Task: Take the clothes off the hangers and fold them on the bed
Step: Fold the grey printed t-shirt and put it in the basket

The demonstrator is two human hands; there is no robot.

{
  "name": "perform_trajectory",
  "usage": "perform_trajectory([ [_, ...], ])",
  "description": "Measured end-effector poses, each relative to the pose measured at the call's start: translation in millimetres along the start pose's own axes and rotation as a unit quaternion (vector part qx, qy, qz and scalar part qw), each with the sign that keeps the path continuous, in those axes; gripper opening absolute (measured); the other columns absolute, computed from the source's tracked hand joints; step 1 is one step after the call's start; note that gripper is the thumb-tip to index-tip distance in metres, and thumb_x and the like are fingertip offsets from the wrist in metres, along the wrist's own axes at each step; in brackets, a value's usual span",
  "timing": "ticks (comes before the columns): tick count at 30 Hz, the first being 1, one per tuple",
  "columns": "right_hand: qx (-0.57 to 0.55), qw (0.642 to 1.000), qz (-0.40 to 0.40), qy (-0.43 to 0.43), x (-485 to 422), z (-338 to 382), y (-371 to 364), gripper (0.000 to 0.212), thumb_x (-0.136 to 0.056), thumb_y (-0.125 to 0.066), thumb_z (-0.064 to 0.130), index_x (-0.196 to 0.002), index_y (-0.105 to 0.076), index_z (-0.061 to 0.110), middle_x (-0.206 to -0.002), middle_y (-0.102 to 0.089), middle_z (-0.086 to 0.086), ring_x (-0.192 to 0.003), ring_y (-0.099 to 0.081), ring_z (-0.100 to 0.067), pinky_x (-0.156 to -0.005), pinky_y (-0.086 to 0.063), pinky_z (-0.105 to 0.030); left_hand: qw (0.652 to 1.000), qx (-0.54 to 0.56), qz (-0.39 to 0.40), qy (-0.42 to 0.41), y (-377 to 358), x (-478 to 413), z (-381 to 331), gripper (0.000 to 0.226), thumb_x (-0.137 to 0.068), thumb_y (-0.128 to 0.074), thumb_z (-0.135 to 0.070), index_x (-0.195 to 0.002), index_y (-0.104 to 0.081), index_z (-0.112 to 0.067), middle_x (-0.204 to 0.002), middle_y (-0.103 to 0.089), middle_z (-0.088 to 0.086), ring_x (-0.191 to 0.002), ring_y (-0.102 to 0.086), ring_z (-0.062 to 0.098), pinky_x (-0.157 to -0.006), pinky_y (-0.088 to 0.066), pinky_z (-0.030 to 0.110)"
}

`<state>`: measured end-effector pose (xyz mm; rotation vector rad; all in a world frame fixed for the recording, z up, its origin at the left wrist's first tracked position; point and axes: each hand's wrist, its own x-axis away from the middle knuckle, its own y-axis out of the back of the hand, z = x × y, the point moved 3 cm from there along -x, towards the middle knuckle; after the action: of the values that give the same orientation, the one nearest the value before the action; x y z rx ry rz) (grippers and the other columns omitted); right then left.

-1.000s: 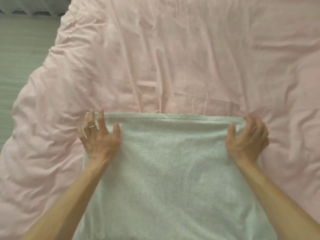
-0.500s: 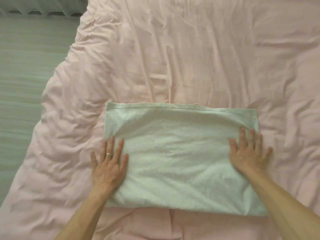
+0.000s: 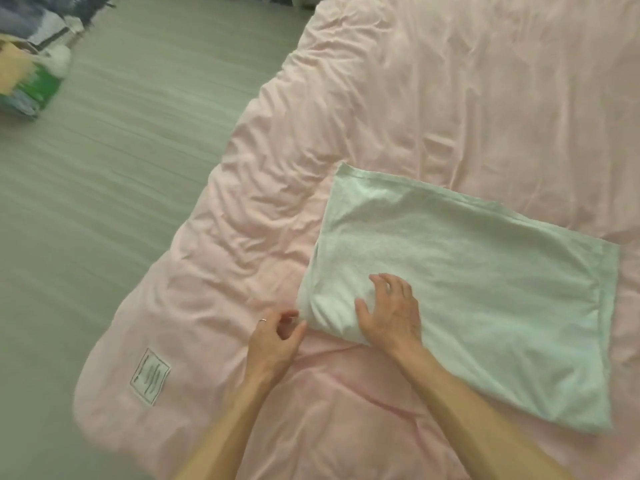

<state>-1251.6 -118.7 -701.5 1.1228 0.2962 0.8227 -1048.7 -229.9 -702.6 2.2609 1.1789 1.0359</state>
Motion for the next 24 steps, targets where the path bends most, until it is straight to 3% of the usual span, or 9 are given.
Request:
perform_trajectory([
  [3, 0.030, 0.995, 0.002, 0.092, 18.4, 34.9, -13.8, 0.058, -0.077, -0.054, 0.061, -0.112, -0.063, 0.015, -0.117, -0.061, -0.002, -0.110, -0.054, -0.025, -0.083, -0.051, -0.041, 0.999, 0.046, -0.020, 0.017, 2.0, -1.8, 9.0, 0.023, -0.084, -0.077, -0.039, -0.100, -0.063, -0.028, -0.095, -0.065, -0.012, -0.089, -0.060, 0.005, -0.079, -0.047, 0.023],
  [6, 0.080, 0.989, 0.033, 0.123, 41.6, 25.1, -22.8, 0.060, -0.070, -0.064, 0.059, -0.111, -0.057, 0.016, -0.120, -0.056, -0.001, -0.110, -0.052, -0.026, -0.084, -0.047, -0.040, 1.000, 0.020, 0.004, 0.002, 2.2, -12.1, 16.7, 0.025, -0.086, -0.073, -0.041, -0.103, -0.069, -0.023, -0.094, -0.067, -0.008, -0.093, -0.060, 0.011, -0.085, -0.049, 0.030],
  [9, 0.108, 0.990, 0.011, 0.087, 57.3, -2.9, -24.0, 0.047, -0.070, -0.060, 0.045, -0.107, -0.057, 0.015, -0.119, -0.057, -0.003, -0.106, -0.053, -0.030, -0.081, -0.047, -0.043, 1.000, 0.016, 0.013, -0.016, 7.9, -17.5, 16.0, 0.014, -0.088, -0.070, -0.041, -0.095, -0.074, -0.029, -0.093, -0.068, -0.010, -0.092, -0.063, 0.010, -0.085, -0.050, 0.030],
  [12, 0.152, 0.983, -0.045, 0.087, 63.0, -26.6, -17.9, 0.024, -0.070, -0.055, 0.019, -0.093, -0.061, 0.013, -0.102, -0.062, -0.007, -0.086, -0.060, -0.034, -0.064, -0.047, -0.040, 1.000, 0.008, -0.019, -0.008, 25.4, -21.8, 15.2, 0.012, -0.088, -0.069, -0.045, -0.085, -0.070, -0.033, -0.087, -0.070, -0.012, -0.085, -0.065, 0.011, -0.077, -0.050, 0.032],
  [15, 0.206, 0.971, -0.060, 0.107, 68.3, -43.3, -15.5, 0.021, -0.068, -0.057, 0.007, -0.089, -0.059, 0.010, -0.095, -0.063, -0.009, -0.080, -0.059, -0.035, -0.057, -0.044, -0.038, 1.000, 0.004, 0.004, 0.015, 44.0, -30.4, 30.0, 0.017, -0.086, -0.069, -0.048, -0.080, -0.066, -0.033, -0.075, -0.070, -0.016, -0.078, -0.068, 0.010, -0.074, -0.053, 0.033],
  [18, 0.213, 0.973, -0.026, 0.083, 71.5, -45.2, -20.0, 0.022, -0.066, -0.059, 0.005, -0.087, -0.060, 0.010, -0.098, -0.060, -0.009, -0.082, -0.059, -0.035, -0.061, -0.043, -0.038, 0.994, -0.078, 0.070, 0.037, 44.8, -39.8, 35.8, 0.016, -0.087, -0.066, -0.044, -0.079, -0.061, -0.031, -0.080, -0.068, -0.014, -0.087, -0.066, 0.016, -0.078, -0.052, 0.035],
  [20, 0.175, 0.984, 0.006, 0.044, 73.8, -41.0, -18.9, 0.024, -0.066, -0.053, 0.011, -0.088, -0.061, 0.011, -0.101, -0.060, -0.008, -0.086, -0.059, -0.035, -0.066, -0.044, -0.039, 0.986, -0.132, 0.092, 0.048, 39.9, -42.3, 26.8, 0.005, -0.085, -0.062, -0.031, -0.084, -0.059, -0.029, -0.088, -0.065, -0.011, -0.093, -0.063, 0.019, -0.079, -0.051, 0.035],
  [22, 0.145, 0.989, 0.020, 0.034, 79.0, -39.7, -13.1, 0.040, -0.064, -0.049, 0.030, -0.097, -0.063, 0.014, -0.113, -0.060, -0.008, -0.100, -0.058, -0.033, -0.078, -0.047, -0.042, 0.986, -0.128, 0.091, 0.063, 33.4, -39.0, 11.7, 0.018, -0.078, -0.059, -0.025, -0.095, -0.057, -0.029, -0.099, -0.064, -0.008, -0.098, -0.060, 0.021, -0.083, -0.050, 0.037],
  [24, 0.122, 0.991, 0.021, 0.047, 84.7, -35.7, -9.7, 0.053, -0.069, -0.052, 0.042, -0.115, -0.062, 0.017, -0.131, -0.056, -0.008, -0.120, -0.053, -0.031, -0.096, -0.043, -0.045, 0.992, -0.126, 0.017, 0.008, 28.0, -33.7, -1.7, 0.045, -0.078, -0.058, -0.031, -0.122, -0.055, -0.023, -0.120, -0.060, 0.001, -0.112, -0.054, 0.028, -0.095, -0.046, 0.041],
])
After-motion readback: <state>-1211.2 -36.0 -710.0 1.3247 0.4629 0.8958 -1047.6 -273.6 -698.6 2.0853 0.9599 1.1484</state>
